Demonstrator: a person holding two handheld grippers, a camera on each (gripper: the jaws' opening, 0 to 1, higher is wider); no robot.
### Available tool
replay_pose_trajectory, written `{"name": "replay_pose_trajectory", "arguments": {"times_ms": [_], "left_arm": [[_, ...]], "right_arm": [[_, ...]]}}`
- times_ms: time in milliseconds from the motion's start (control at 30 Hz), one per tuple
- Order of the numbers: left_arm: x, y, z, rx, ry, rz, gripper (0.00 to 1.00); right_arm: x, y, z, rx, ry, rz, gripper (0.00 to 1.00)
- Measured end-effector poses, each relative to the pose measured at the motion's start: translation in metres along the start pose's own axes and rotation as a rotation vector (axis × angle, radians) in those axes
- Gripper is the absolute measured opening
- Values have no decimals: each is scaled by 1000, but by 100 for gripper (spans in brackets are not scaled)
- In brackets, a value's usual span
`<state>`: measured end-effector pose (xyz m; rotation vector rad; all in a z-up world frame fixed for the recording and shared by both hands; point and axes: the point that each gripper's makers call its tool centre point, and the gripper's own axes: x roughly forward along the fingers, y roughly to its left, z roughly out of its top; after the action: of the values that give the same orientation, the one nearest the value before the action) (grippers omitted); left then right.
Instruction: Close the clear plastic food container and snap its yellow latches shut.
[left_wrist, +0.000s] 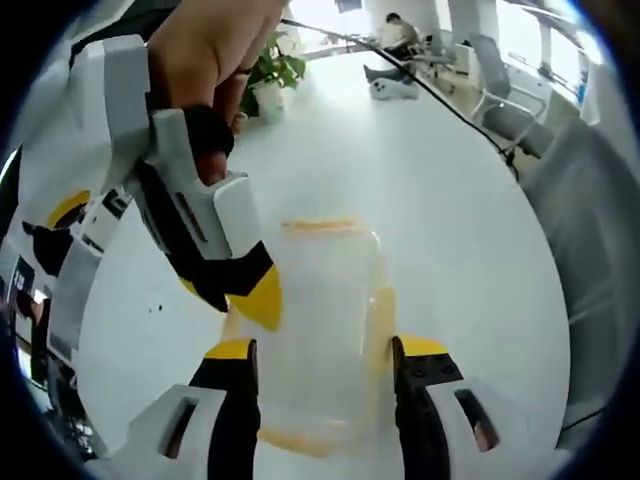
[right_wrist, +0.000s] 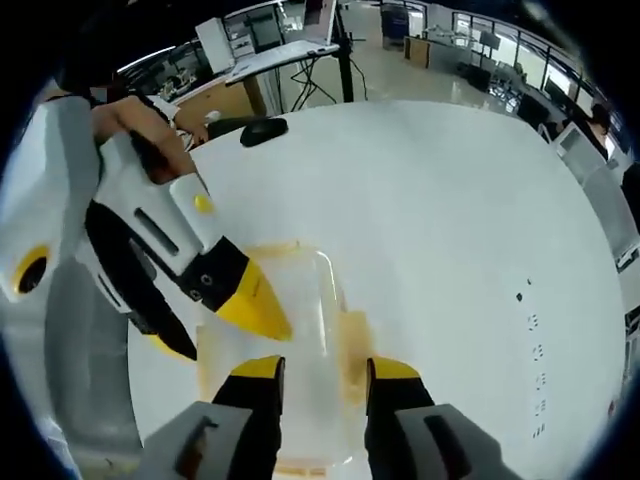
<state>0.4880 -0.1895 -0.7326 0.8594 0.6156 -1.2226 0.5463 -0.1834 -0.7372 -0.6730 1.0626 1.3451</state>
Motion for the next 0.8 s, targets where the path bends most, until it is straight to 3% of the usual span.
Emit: {"name": "replay_pose_trajectory", "arguments": {"times_ms": [133,333,533,633,667,767,800], "left_arm": [[5,-4,-7,-8,35,11,51],[4,-2,-6,-19,33,40,51],[5,-2,-5,-31,42,67,47],[7,-6,-3,-15,36,91,39],[7,-5,-12,-49,65,110,39],[6,3,-7,-38,71,120,38],[6,0,-7,-58,66,119,38]], "right_arm": [[3,3,1,4,5,58,26],[4,5,2,-48,42,109,26],[6,6,2,-70,107,161,24],[7,6,2,-108,136,173,23],[7,6,5,-107,136,168,22],[4,8,5,-111,166,187,19],[2,5,-6,-108,216,178,19]]}}
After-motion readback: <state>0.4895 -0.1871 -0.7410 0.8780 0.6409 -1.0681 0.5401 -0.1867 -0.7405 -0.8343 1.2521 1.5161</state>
